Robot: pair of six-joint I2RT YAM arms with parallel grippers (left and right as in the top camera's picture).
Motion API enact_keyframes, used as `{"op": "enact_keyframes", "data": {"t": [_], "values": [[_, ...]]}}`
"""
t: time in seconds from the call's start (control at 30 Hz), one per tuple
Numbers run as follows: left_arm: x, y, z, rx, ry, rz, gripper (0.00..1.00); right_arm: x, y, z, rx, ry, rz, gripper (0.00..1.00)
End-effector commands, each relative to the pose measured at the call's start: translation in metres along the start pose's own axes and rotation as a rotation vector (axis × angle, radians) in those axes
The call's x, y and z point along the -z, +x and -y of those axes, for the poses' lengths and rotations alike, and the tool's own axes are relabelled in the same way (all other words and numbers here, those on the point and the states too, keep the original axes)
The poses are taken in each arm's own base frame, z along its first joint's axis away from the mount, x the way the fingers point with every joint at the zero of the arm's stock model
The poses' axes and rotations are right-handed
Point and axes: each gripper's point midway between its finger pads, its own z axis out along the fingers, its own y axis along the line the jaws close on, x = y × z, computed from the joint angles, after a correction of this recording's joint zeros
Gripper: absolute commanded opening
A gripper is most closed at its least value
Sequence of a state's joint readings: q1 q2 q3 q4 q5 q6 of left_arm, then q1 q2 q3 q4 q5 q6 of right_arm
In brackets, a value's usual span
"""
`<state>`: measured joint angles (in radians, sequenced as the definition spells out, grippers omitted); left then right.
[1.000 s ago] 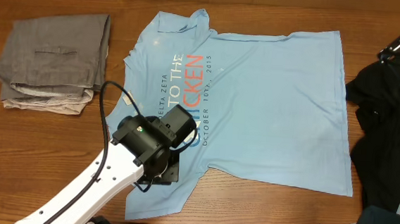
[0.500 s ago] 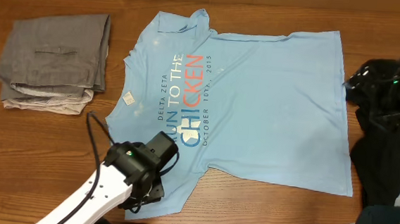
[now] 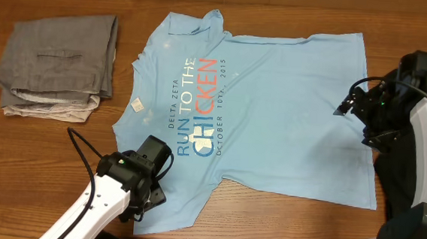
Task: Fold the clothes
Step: 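Move the right gripper to the shirt's lower right corner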
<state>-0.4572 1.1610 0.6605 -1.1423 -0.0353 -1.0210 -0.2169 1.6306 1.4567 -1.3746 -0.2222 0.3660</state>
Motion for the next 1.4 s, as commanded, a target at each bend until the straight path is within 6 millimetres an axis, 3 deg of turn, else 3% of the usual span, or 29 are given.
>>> {"op": "enact_keyframes", "data": {"t": [0.0,0.17,0.3,0.47,0.77,0.87,0.97,1.13,1.27,1.37], "values": [[-0.003,-0.001,-0.001,0.001,0.005,0.01,0.61,-0.006,0.006,-0.006,0.024,-0.007,-0.008,0.99],[-0.02,0.012,-0.008,0.001,-0.003,-0.046,0.6,-0.007,0.007,-0.005,0.024,-0.005,-0.01,0.99],[-0.032,0.023,0.001,0.001,0.057,-0.101,0.61,-0.007,0.008,-0.004,0.02,0.0,-0.014,0.99],[-0.046,0.026,0.003,0.001,0.088,-0.101,0.63,-0.007,0.008,-0.003,0.018,0.003,-0.016,1.0],[-0.052,0.028,0.003,0.018,0.095,-0.109,0.68,-0.007,0.007,-0.003,0.019,0.007,-0.01,1.0],[-0.055,0.032,0.002,0.02,0.101,-0.123,0.58,-0.007,0.006,-0.002,0.018,0.015,-0.006,1.0],[-0.056,0.033,0.003,0.019,0.105,-0.129,0.36,-0.007,0.005,0.003,0.012,0.038,0.001,1.0],[-0.056,0.034,0.002,0.008,0.105,-0.133,0.09,-0.003,0.008,0.032,-0.131,0.156,0.003,1.0],[-0.056,0.034,0.002,0.008,0.105,-0.132,0.06,0.003,0.011,0.056,-0.259,0.253,0.012,1.0],[-0.056,0.034,0.003,0.008,0.106,-0.131,0.06,0.003,0.016,0.062,-0.305,0.266,-0.007,0.99]]}}
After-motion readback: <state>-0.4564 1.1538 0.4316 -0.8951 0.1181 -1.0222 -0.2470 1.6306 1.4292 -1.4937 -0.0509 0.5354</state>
